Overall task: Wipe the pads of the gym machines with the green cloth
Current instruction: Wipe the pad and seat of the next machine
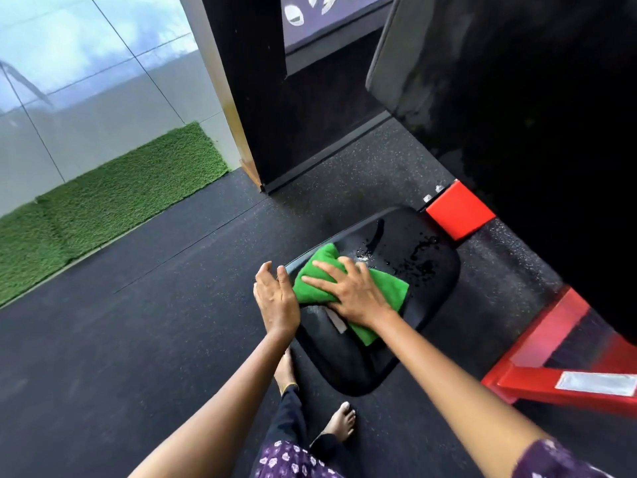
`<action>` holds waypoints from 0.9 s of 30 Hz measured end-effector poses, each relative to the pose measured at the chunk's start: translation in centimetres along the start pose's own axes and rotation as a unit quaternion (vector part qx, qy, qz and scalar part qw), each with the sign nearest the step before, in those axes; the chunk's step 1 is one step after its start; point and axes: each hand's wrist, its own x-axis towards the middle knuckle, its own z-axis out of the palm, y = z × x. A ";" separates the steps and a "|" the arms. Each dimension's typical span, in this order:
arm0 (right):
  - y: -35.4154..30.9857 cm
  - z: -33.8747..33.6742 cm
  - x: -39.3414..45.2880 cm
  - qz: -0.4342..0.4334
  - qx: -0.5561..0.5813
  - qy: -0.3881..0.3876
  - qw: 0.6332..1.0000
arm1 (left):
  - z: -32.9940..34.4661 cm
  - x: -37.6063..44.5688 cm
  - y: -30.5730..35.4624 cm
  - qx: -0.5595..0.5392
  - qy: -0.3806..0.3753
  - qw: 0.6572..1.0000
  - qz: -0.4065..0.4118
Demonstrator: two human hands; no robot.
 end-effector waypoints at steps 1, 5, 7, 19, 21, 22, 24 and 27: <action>1.3 0.0 -0.1 0.026 -0.010 -0.005 1.000 | 0.2 0.0 0.1 0.023 -0.017 0.999 0.026; 1.3 -1.0 2.6 0.260 0.055 -0.011 0.964 | 2.1 -0.1 0.3 0.150 -0.072 0.980 0.111; -0.1 -0.9 3.0 0.212 0.048 0.024 0.976 | 2.9 -0.1 0.1 0.206 -0.059 0.971 0.109; 2.3 -1.0 4.1 0.240 0.049 0.015 0.969 | 3.8 0.1 -0.1 0.359 -0.074 0.918 0.155; 1.7 -0.5 2.1 0.159 0.041 0.018 0.986 | 3.6 0.1 -0.3 0.352 -0.077 0.915 0.184; 2.3 -0.3 0.7 0.143 0.032 0.024 0.989 | 3.6 0.0 -0.3 0.347 -0.076 0.915 0.193; 4.7 -0.4 -1.6 0.176 0.014 0.033 0.984 | 3.7 -0.1 -0.2 0.332 -0.075 0.919 0.201; 7.8 -0.7 -1.6 0.350 0.050 0.040 0.935 | 3.9 -0.1 0.0 0.313 -0.075 0.929 0.185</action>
